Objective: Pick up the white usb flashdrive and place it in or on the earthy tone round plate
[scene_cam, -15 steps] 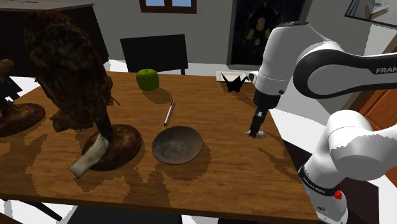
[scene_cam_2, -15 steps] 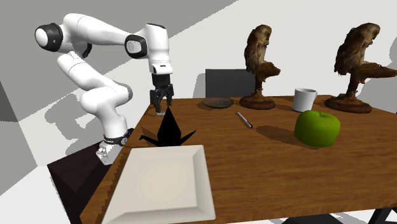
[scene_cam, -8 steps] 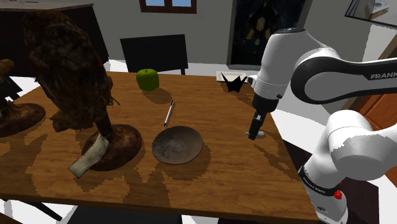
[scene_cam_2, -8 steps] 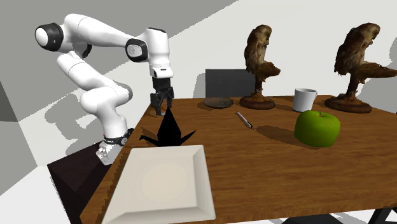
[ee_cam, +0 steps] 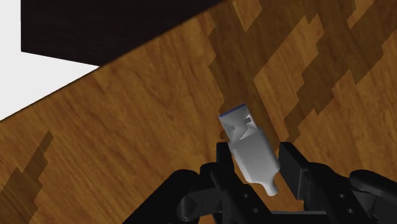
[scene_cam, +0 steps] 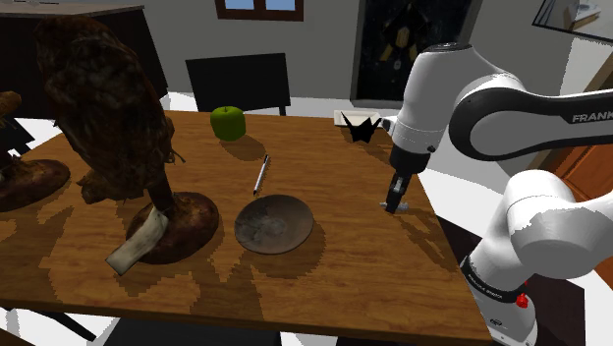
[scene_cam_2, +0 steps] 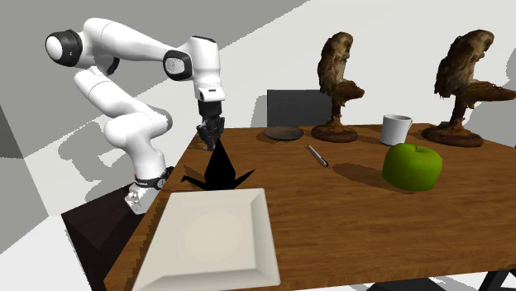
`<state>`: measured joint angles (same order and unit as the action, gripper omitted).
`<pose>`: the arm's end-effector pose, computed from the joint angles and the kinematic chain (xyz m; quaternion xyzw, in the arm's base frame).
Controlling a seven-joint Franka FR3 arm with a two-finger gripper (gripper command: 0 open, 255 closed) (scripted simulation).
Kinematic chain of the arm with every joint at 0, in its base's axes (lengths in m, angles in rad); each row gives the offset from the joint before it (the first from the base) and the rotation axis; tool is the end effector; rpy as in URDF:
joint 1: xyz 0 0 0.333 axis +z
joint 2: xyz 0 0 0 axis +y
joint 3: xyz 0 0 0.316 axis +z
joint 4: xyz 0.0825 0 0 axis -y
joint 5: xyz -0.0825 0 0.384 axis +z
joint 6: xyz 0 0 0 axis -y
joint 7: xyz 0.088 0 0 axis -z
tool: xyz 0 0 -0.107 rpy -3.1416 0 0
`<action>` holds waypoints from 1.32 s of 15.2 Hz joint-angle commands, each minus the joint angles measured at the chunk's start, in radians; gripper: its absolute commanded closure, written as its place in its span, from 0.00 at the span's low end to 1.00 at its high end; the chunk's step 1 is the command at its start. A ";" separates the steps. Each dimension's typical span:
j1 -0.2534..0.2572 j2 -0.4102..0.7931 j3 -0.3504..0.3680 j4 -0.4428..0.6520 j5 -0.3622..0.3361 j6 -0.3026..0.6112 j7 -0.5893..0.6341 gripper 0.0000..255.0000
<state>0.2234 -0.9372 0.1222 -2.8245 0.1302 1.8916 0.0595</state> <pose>0.2561 0.0989 0.4370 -0.9951 -0.0976 0.0009 0.0126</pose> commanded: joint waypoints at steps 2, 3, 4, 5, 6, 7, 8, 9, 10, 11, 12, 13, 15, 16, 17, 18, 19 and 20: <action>0.000 0.000 0.000 0.000 0.000 0.000 0.000 1.00; 0.000 0.000 0.000 0.000 0.000 0.000 0.000 1.00; 0.000 0.000 0.000 0.000 0.000 0.000 0.000 1.00; -0.001 -0.003 -0.001 0.012 -0.002 -0.015 0.000 1.00; -0.002 -0.004 -0.003 0.025 -0.003 -0.029 0.001 1.00; -0.002 -0.006 -0.004 0.037 -0.005 -0.043 0.001 1.00; -0.003 -0.007 -0.006 0.050 -0.006 -0.057 0.002 1.00; -0.004 -0.008 -0.007 0.063 -0.008 -0.071 0.002 1.00; -0.004 -0.009 -0.008 0.076 -0.009 -0.085 0.003 1.00; -0.005 -0.010 -0.010 0.089 -0.011 -0.099 0.003 1.00; -0.006 -0.010 -0.011 0.103 -0.012 -0.112 0.004 1.00; -0.006 -0.009 -0.012 0.116 -0.013 -0.125 0.004 1.00; -0.008 -0.008 -0.014 0.144 -0.016 -0.152 0.005 1.00; -0.008 -0.007 -0.016 0.157 -0.017 -0.164 0.005 1.00; -0.009 -0.006 -0.017 0.171 -0.019 -0.177 0.006 1.00; -0.009 -0.005 -0.018 0.186 -0.020 -0.190 0.006 1.00; -0.010 -0.003 -0.019 0.200 -0.021 -0.202 0.007 1.00; -0.010 -0.001 -0.020 0.214 -0.022 -0.215 0.007 1.00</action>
<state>0.2141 -0.9382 0.1047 -2.6263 0.1106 1.6931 0.0672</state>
